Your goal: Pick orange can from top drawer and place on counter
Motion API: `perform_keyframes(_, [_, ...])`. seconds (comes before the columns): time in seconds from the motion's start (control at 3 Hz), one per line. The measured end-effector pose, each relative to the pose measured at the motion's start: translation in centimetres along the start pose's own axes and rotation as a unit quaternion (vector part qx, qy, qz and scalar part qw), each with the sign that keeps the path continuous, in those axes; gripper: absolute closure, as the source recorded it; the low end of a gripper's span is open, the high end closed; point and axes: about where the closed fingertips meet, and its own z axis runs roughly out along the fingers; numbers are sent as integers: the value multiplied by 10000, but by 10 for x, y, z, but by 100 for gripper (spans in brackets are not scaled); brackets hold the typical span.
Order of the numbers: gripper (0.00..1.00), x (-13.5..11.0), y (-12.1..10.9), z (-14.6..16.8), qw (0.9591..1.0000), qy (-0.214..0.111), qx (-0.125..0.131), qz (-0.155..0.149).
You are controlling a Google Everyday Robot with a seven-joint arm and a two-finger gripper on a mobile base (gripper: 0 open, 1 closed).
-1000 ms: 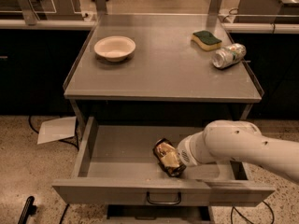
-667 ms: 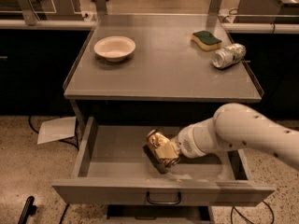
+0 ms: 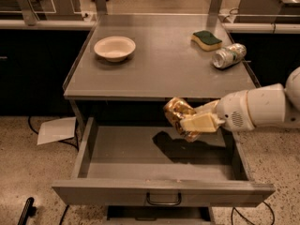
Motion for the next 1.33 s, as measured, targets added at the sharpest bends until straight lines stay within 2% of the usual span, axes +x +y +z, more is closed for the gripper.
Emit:
perform_keyframes(0.33, [100, -13, 0, -11, 9988, -44, -2, -487])
perform_keyframes(0.67, [100, -12, 0, -10, 9988, -39, -4, -482])
perform_keyframes(1.0, [100, -25, 7, -14, 9979, -82, 123, -627])
perform_keyframes(1.33, [100, -78, 13, -28, 9917, -184, 468, -1182])
